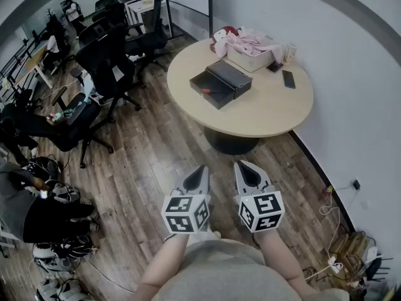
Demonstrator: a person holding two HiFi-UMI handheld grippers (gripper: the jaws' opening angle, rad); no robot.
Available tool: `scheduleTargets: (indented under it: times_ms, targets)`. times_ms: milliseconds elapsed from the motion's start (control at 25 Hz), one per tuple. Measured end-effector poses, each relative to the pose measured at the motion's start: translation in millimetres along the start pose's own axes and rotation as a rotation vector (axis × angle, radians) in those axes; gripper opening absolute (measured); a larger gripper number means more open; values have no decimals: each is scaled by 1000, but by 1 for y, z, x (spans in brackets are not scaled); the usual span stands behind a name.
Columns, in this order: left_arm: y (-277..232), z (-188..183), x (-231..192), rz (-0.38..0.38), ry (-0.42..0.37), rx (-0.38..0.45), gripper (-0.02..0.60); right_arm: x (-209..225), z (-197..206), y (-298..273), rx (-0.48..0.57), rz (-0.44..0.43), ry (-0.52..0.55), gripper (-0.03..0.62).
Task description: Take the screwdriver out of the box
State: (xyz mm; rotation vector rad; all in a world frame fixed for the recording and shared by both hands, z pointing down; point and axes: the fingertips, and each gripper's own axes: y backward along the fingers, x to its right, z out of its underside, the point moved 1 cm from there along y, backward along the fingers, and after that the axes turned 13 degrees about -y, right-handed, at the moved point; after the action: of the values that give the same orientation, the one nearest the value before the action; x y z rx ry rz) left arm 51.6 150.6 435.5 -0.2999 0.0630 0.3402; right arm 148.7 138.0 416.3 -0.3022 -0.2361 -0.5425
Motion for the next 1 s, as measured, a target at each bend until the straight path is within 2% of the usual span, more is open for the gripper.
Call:
scheduleTargets:
  times_ms: [480,760,1000]
  targets:
    - [9,-4,21,-16,-28,-6,3,2,-10,24,26,-24,0,0]
    - [4,-6,19,-24,-26,-1,3,3,-15,18,49,-40,-4,0]
    - [-7,-14,1,-25,-4,11,3,3,-15,-5,34,-47,2,2]
